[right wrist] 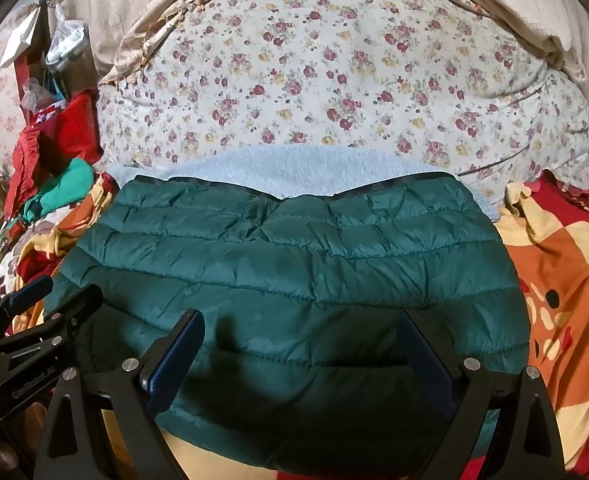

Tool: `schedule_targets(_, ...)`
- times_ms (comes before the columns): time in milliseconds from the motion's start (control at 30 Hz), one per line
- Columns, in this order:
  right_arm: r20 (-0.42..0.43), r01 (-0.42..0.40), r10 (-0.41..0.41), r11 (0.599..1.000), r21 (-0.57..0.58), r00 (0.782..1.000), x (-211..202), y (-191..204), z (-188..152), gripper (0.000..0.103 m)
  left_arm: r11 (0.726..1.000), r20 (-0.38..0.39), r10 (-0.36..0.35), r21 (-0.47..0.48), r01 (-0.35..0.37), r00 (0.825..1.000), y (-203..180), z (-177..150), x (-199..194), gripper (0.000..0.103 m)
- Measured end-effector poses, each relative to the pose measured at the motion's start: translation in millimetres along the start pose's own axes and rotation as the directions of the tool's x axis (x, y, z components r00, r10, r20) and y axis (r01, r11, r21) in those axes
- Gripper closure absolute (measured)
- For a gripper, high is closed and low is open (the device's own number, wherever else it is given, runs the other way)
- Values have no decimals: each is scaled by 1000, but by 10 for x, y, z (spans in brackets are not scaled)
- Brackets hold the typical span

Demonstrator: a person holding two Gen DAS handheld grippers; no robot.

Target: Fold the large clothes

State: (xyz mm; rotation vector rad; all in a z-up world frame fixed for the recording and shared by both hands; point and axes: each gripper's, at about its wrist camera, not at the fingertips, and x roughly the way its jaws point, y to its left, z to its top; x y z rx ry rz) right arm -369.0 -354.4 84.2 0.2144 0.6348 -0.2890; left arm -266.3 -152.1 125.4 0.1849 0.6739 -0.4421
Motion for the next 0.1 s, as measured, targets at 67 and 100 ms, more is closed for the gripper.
schedule_targets(67,-3,-2,2,1000,0,1000,14,-16,5,8,1000,-2,-5,5,5,1000,9,10,14,20)
schedule_targets(100,-5,-3,3,1000,2,1000,21,-32,13,8,1000,-5,-8,6,8,1000,25,24,27,20)
